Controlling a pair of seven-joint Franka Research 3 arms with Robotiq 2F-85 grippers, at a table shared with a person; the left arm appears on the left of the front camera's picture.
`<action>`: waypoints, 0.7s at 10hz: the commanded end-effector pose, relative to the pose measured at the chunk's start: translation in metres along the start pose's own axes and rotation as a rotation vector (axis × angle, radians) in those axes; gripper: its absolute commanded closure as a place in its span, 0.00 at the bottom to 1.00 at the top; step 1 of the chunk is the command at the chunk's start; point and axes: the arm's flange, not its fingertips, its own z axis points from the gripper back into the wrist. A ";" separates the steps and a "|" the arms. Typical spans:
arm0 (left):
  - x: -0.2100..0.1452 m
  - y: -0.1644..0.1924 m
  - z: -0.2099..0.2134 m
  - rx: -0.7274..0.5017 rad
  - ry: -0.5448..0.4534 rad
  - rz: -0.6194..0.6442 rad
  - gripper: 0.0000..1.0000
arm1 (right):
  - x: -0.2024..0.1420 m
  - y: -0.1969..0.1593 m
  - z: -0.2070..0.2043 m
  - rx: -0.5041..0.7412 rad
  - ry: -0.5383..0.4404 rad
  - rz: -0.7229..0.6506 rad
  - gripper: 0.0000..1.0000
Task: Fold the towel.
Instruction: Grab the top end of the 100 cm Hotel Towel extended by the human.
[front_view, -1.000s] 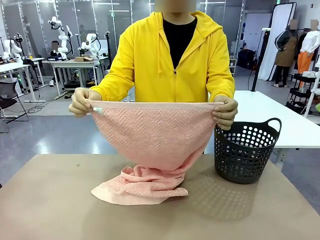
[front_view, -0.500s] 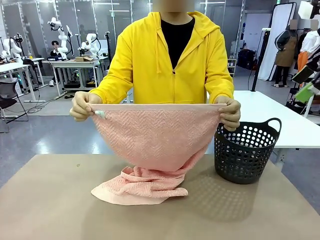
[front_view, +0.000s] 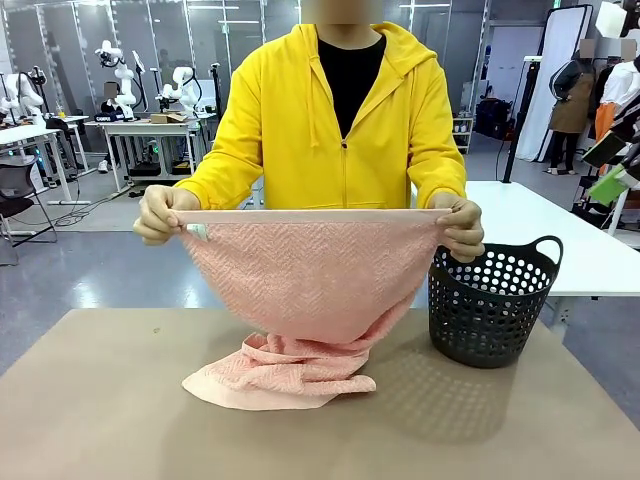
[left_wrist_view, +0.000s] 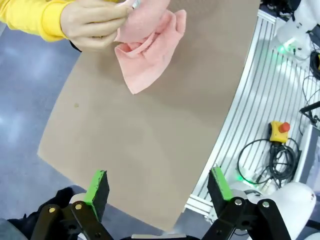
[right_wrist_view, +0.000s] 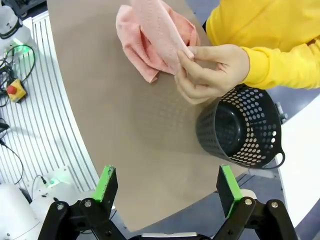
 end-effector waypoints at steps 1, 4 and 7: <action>0.000 0.000 0.000 0.000 0.000 0.000 0.00 | 0.000 0.000 0.000 0.000 0.000 0.000 0.00; 0.084 -0.004 -0.008 0.067 0.130 -0.210 0.00 | 0.084 -0.005 0.002 -0.020 0.078 0.275 0.00; 0.159 -0.022 -0.028 0.064 0.185 -0.367 0.00 | 0.151 0.004 -0.008 -0.025 0.137 0.447 0.00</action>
